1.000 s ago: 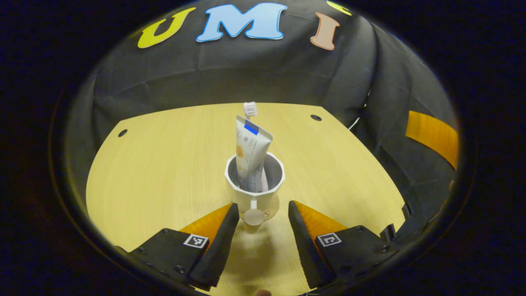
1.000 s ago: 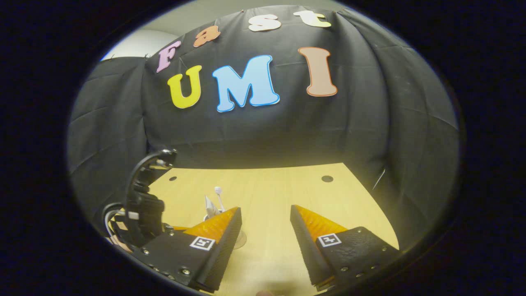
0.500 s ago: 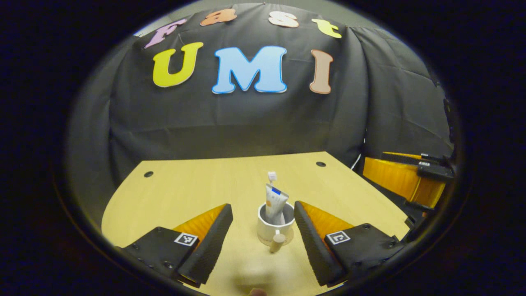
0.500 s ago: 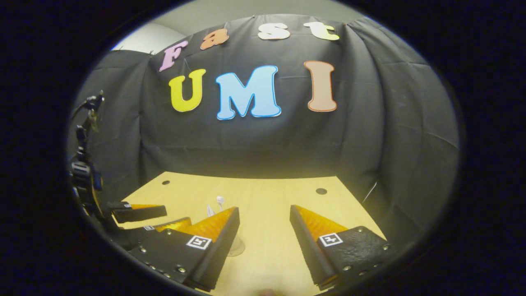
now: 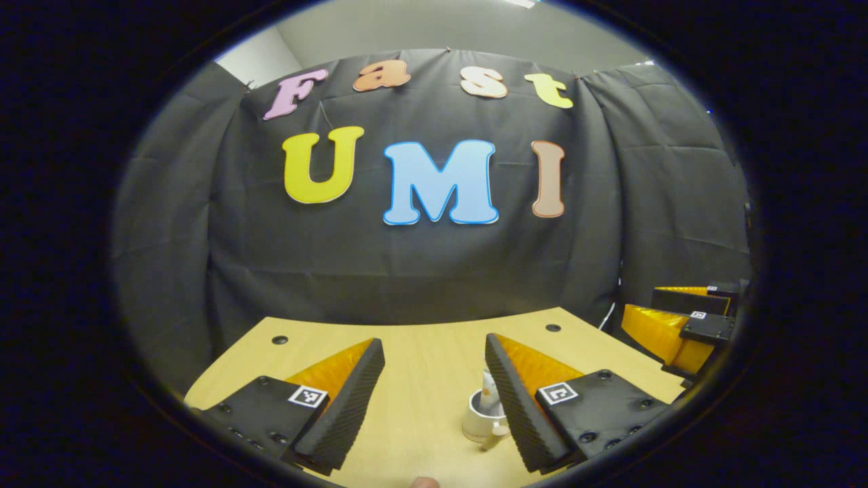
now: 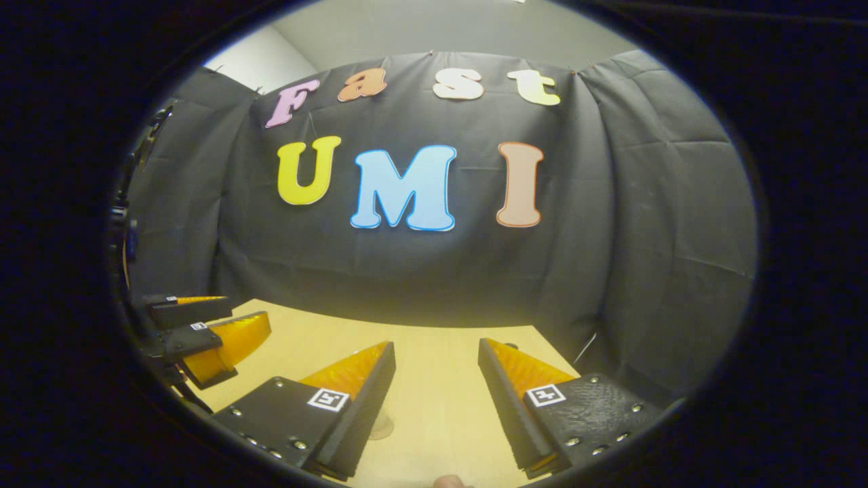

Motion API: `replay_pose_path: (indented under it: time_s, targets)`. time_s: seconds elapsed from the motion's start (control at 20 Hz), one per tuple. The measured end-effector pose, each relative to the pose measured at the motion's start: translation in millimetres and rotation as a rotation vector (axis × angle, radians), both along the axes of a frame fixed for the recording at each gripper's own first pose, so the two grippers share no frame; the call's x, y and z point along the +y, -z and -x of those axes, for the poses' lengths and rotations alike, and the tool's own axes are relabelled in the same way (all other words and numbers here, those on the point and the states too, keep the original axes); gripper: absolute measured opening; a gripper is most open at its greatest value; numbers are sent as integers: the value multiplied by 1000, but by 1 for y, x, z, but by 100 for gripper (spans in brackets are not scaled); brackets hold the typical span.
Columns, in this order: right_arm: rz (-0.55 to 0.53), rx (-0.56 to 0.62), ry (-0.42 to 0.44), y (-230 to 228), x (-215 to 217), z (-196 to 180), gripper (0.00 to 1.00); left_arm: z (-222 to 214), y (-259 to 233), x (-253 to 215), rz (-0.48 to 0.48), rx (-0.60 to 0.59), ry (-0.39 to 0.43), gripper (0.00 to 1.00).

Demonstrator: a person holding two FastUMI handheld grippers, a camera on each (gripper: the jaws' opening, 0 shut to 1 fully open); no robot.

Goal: Put the toothbrush and toothpaste on the desktop into the cup, then pick up the cup and place it on the coaster on the desktop.

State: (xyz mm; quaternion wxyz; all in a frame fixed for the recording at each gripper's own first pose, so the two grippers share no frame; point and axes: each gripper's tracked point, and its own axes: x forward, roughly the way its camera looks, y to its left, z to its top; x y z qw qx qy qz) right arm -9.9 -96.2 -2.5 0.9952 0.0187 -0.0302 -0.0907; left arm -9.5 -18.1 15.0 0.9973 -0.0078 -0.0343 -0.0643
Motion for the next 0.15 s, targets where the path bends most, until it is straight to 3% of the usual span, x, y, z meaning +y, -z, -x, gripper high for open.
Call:
replay_pose_path:
  time_s: [0.15]
  targets:
    - [-5, -24, 16, -11, -1, 8, 80, -2, -3, -6, -3, -21, -6, 97]
